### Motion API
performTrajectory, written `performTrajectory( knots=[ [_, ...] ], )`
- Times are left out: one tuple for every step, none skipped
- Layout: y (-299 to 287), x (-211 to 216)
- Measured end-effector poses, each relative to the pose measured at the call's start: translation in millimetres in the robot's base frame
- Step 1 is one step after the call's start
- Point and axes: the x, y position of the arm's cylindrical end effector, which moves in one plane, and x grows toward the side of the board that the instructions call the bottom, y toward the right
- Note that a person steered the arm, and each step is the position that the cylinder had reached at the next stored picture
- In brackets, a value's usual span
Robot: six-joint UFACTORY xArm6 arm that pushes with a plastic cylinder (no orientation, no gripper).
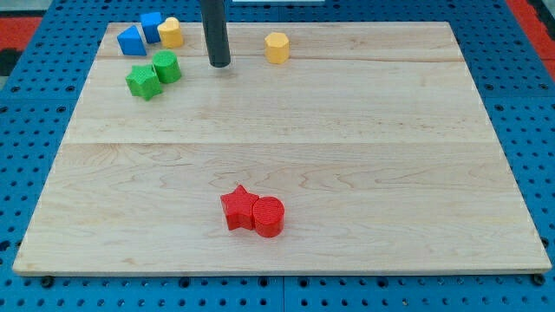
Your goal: Push both the yellow blocks towards the top right corner
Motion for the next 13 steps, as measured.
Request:
performTrajectory(
  knots=[
    [-3,85],
    [-218,149],
    [-220,144],
    [-219,110],
    [-219,15],
    [-220,-3],
    [-214,-72],
    [-198,-105],
    [-161,-103],
    [-101,-103],
    [-90,-78],
    [-58,-51],
    [-20,-46]
  ],
)
